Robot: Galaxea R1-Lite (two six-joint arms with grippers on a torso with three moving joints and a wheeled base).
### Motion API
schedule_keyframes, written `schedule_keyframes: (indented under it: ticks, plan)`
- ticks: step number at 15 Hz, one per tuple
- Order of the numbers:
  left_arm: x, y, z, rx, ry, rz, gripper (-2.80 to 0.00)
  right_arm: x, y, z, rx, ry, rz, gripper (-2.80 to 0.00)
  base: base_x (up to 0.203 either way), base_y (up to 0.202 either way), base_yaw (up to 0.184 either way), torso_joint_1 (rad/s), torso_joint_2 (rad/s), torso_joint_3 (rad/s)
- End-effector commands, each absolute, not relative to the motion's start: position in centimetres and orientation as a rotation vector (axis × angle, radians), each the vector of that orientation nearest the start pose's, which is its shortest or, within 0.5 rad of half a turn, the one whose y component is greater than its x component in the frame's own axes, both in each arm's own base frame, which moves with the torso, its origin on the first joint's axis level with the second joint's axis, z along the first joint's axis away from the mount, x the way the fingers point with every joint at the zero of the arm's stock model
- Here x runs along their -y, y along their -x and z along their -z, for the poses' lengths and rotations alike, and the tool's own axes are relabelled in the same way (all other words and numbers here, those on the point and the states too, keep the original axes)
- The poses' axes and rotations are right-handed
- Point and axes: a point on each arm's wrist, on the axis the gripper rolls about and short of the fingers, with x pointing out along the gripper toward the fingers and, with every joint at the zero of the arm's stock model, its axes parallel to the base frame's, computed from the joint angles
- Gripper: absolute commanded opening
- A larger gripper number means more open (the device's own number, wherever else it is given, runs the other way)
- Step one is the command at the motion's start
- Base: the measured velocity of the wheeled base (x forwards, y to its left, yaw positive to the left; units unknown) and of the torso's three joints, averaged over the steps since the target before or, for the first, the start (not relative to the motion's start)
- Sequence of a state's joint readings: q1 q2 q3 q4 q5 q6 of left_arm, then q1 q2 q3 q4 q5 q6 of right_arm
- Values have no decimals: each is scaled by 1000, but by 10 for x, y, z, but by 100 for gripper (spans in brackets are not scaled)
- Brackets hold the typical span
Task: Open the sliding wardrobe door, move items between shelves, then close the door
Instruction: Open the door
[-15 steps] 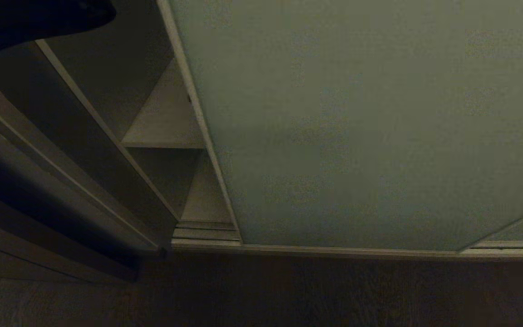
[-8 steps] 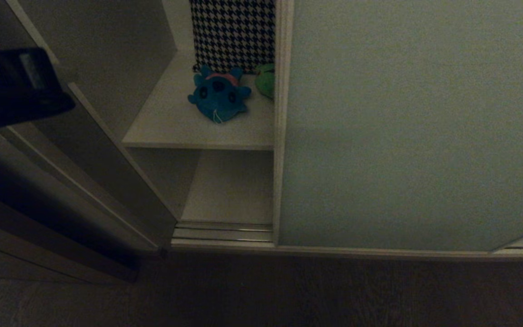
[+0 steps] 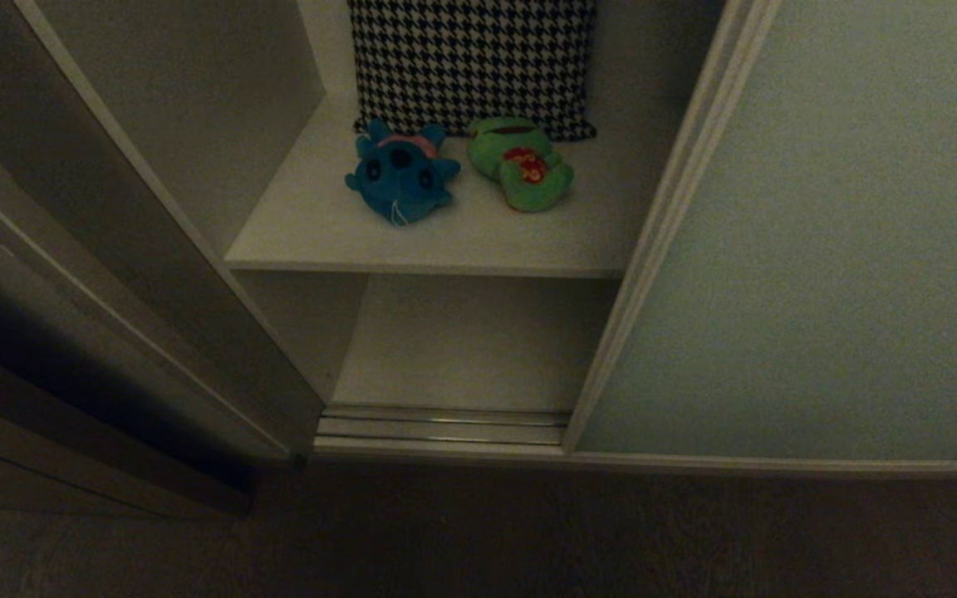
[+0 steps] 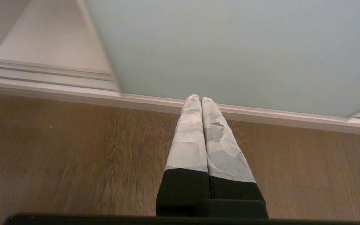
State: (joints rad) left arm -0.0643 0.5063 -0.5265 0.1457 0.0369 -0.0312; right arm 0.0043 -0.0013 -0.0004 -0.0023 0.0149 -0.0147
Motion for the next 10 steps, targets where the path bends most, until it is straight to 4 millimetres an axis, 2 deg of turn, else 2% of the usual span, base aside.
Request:
schedule_keyframes:
  ticks: [1,2,3,5,7,10]
  plan:
    - [0,22,-163,-76,26,14,-280,0,23,-76,9,15,-20,-280,0,0,0,0,0,0]
    - [1,21,-140,-125,21,15,-280,0,23,-76,6,15,-21,-280,0,0,0,0,0,0]
    - [1,24,-125,-129,9,20,-280,0,23,-76,6,15,-20,-280,0,0,0,0,0,0]
    - [2,33,-106,-61,-59,30,-280,0,23,-76,8,15,-20,-280,0,0,0,0,0,0]
    - [2,26,-79,-34,-105,25,-280,0,23,-76,6,15,-21,-280,0,0,0,0,0,0]
    - [1,24,-77,-13,-65,17,-280,0,23,-76,8,15,-20,-280,0,0,0,0,0,0]
